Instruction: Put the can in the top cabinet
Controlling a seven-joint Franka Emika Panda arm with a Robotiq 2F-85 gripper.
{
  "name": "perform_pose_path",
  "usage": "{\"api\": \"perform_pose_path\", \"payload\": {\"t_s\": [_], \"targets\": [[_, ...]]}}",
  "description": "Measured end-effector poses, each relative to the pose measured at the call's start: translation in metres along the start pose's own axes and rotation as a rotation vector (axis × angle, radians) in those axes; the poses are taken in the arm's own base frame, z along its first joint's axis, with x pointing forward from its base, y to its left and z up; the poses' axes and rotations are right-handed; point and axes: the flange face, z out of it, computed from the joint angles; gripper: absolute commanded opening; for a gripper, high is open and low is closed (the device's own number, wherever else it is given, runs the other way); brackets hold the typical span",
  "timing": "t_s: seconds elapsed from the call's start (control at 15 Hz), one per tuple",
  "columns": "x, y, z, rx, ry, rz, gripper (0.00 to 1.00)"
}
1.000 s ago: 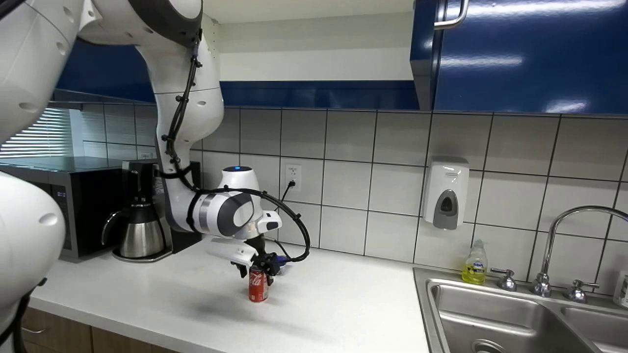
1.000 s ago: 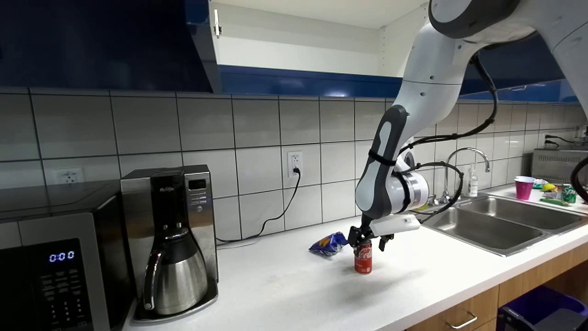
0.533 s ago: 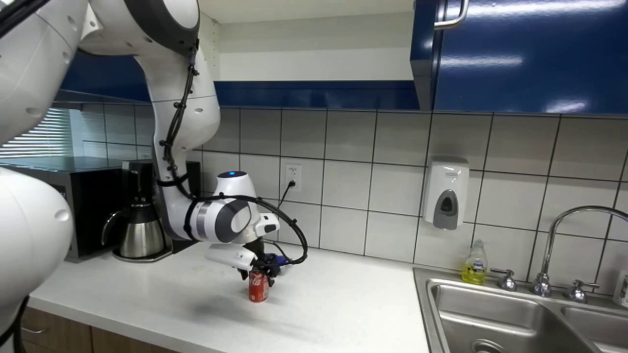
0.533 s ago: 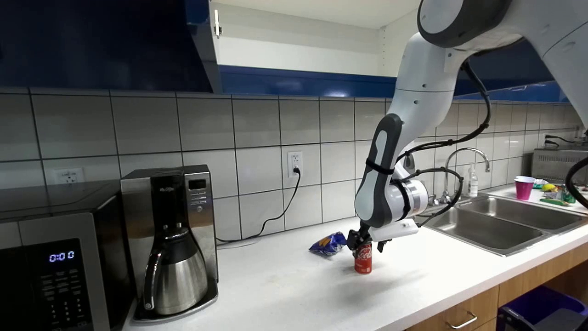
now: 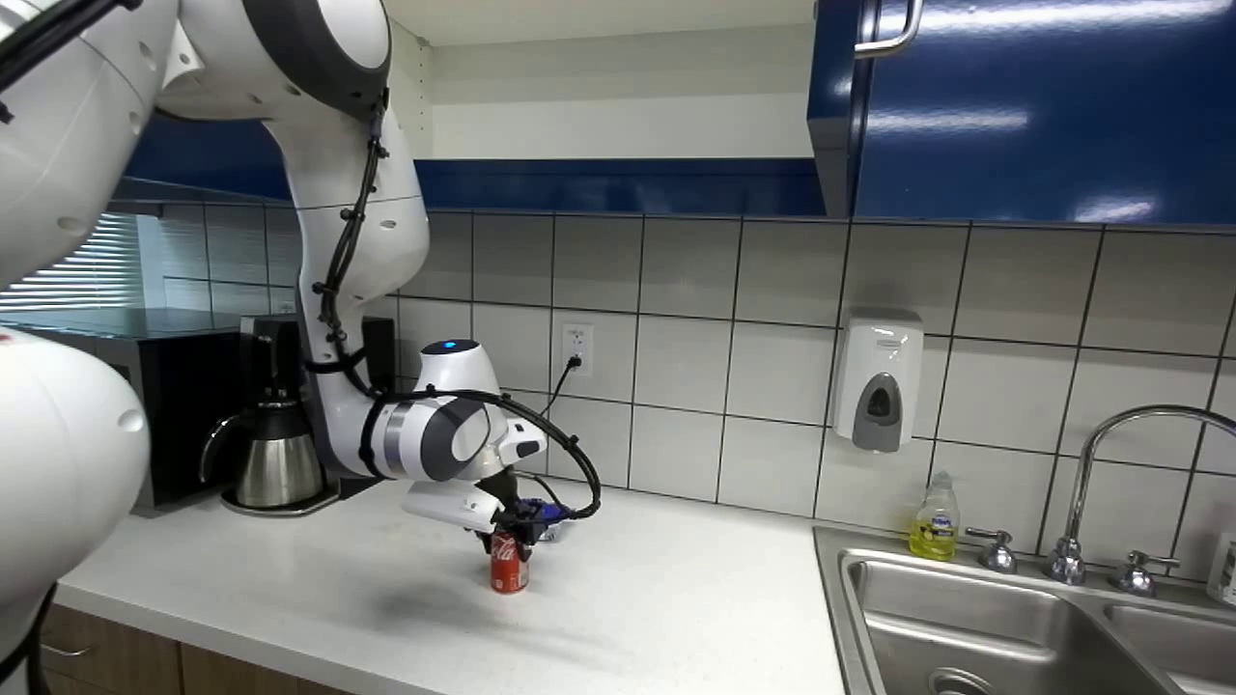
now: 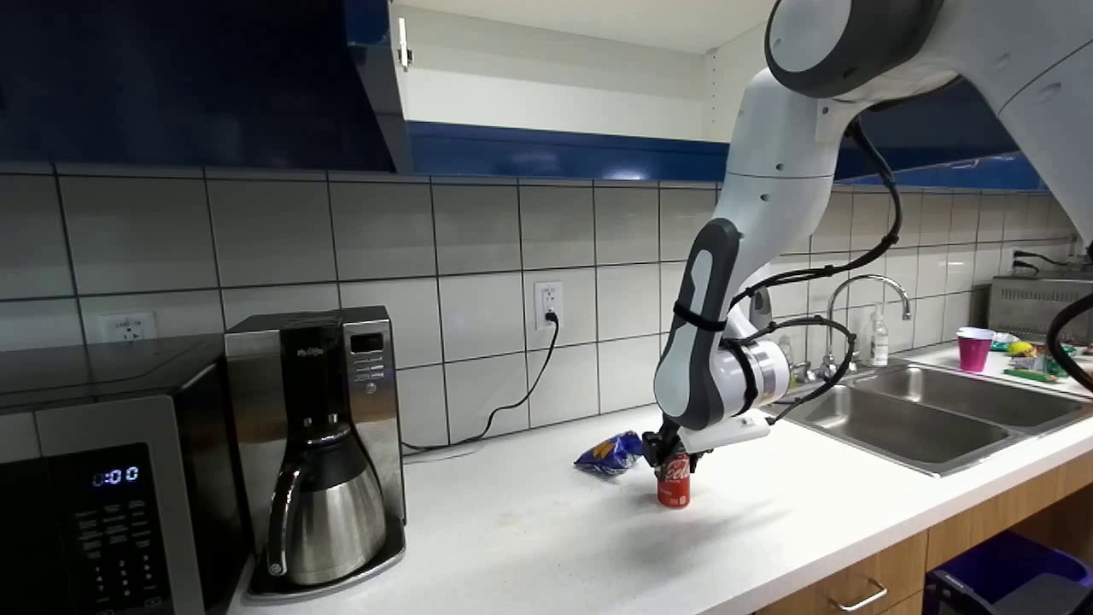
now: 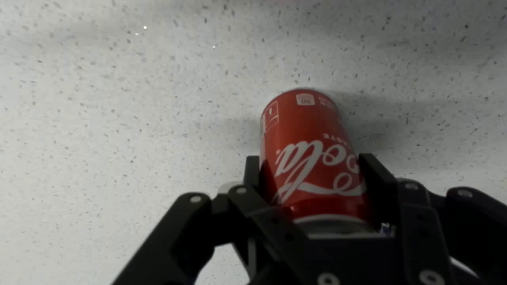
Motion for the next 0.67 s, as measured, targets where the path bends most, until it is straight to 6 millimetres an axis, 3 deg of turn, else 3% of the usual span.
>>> {"api": "perform_pose_path", "payload": {"t_s": [0.67], "targets": [[0.009, -0.015, -0.004, 0.020, -0.028, 0.007, 0.38]]}}
